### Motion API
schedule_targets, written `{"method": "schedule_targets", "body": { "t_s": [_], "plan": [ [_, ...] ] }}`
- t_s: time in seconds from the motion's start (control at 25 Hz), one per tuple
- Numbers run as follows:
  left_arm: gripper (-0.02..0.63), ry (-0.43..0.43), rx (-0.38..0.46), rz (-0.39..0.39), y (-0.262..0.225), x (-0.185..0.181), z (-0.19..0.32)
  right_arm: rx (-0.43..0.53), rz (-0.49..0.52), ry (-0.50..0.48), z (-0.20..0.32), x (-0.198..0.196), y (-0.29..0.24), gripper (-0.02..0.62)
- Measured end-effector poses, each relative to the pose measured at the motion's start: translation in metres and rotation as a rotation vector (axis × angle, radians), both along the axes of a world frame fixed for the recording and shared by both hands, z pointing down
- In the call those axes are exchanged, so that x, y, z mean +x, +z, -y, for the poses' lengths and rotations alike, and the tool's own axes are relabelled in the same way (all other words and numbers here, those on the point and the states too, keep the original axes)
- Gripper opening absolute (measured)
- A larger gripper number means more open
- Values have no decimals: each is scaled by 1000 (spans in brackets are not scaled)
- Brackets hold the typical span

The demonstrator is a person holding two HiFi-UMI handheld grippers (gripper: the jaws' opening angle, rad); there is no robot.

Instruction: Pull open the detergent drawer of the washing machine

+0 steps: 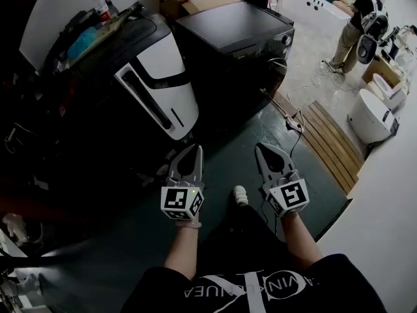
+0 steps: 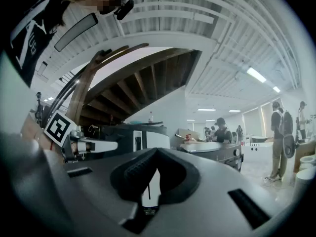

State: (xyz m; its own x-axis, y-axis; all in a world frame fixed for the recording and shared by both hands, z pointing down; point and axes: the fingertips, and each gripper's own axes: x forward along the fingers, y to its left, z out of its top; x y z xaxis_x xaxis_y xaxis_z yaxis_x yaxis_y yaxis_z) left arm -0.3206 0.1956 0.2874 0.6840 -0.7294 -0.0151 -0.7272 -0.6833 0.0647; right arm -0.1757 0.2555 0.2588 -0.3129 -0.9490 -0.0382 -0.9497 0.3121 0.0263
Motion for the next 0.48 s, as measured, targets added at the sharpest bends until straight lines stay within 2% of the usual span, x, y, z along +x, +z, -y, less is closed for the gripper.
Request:
{"method": "schedule_targets", "body": {
  "t_s": [0.48],
  "plan": [
    [11,3,-13,11,8,8,26,-32,-15,1,26,6,19,11]
  ]
}}
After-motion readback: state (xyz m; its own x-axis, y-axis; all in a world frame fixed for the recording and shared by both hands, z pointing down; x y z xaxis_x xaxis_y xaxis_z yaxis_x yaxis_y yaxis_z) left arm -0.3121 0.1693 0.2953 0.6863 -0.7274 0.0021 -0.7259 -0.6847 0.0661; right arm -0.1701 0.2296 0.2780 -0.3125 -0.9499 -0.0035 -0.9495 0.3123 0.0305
